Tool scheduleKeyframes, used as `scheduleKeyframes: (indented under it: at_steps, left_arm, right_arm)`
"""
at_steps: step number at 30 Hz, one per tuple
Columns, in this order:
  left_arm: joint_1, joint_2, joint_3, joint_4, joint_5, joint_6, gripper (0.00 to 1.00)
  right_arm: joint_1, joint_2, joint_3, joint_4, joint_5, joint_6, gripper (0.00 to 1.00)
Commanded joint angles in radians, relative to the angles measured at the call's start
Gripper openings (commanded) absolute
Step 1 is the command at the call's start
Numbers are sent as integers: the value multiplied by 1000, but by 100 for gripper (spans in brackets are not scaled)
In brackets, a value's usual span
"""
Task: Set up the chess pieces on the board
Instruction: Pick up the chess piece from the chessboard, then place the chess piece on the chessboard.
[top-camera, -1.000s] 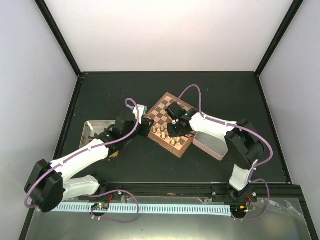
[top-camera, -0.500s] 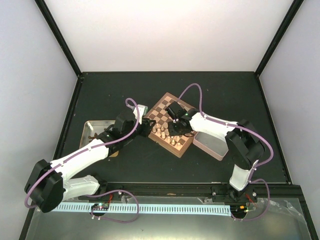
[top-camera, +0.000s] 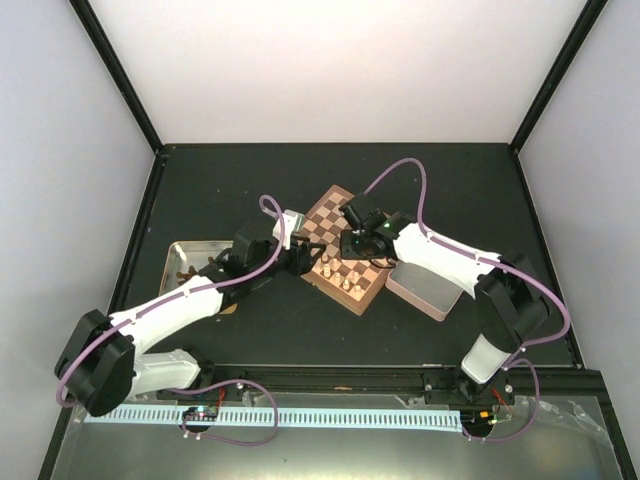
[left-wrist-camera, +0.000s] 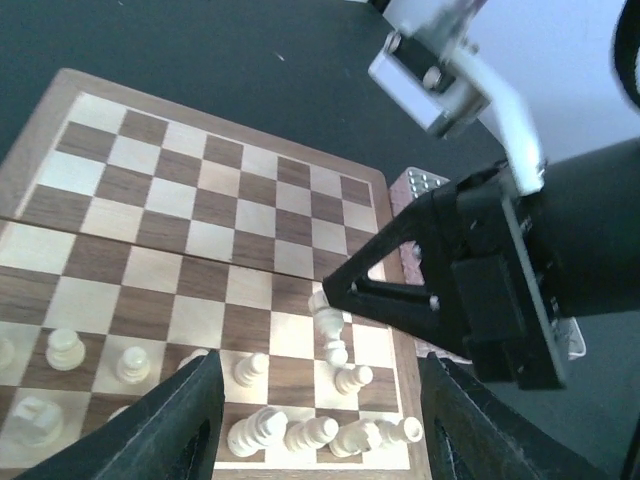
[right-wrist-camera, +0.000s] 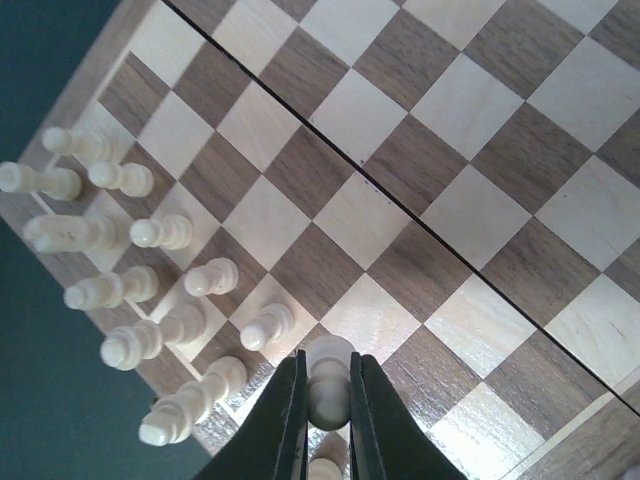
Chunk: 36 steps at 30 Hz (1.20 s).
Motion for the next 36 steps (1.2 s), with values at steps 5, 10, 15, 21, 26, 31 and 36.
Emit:
scheduleKeyframes:
  at_steps: [5,10,15,21,26,31,36]
  left_arm:
    - [-2,83,-45,201,156,-81,61]
    - [-13,172,-35,285,234,-111,66]
    - [-38,231,-3,293,246,-107,67]
    - [-42,265,4,295,183,-130,65]
    - [-43,237,-1,270,109,-125,63]
    - [-40,155,-20,197,-23,-121,63]
    - [-35,33,-64,135,-159,-137,64]
  right_arm:
    - [-28,-80,38,-35,-111,93,8]
    - [-30,-97,57,-62,-162,125,7]
    - [-29,-115,59,-63,-193,141,7]
    - [-28,-133,43,-46,-171,140,7]
    - [-28,-104,31,-40,-91,70,8]
    - [-17,-42,27,-46,-53,-17,9]
    - [18,48,52,-72,-35,-68,9]
